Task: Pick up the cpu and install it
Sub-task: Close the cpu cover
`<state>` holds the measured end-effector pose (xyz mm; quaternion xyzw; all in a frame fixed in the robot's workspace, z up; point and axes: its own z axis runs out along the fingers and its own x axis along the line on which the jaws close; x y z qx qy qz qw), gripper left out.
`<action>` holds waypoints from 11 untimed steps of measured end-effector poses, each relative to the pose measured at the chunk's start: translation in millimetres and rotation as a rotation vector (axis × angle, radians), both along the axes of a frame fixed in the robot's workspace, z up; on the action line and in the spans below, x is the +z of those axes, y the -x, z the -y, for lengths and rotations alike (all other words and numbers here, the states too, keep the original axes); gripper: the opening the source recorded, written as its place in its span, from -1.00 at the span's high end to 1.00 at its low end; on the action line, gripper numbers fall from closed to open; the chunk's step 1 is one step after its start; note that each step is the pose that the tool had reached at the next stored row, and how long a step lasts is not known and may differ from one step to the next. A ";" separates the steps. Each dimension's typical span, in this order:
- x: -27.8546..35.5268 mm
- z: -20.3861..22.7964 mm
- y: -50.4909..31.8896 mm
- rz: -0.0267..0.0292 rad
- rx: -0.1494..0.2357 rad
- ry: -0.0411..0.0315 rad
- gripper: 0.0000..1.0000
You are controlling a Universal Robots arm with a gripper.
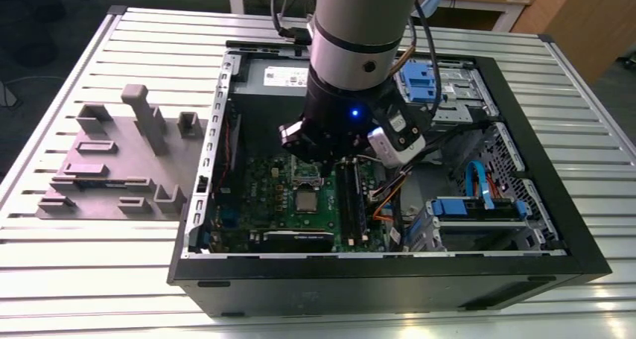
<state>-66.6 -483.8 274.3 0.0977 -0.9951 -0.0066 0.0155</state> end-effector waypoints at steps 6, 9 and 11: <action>0.0 -0.1 -0.8 -0.0001 0.000 0.0001 0.79; 0.0 -0.1 -1.0 0.0000 0.000 0.0001 0.79; 0.0 0.0 -1.0 0.0000 0.000 0.0001 0.79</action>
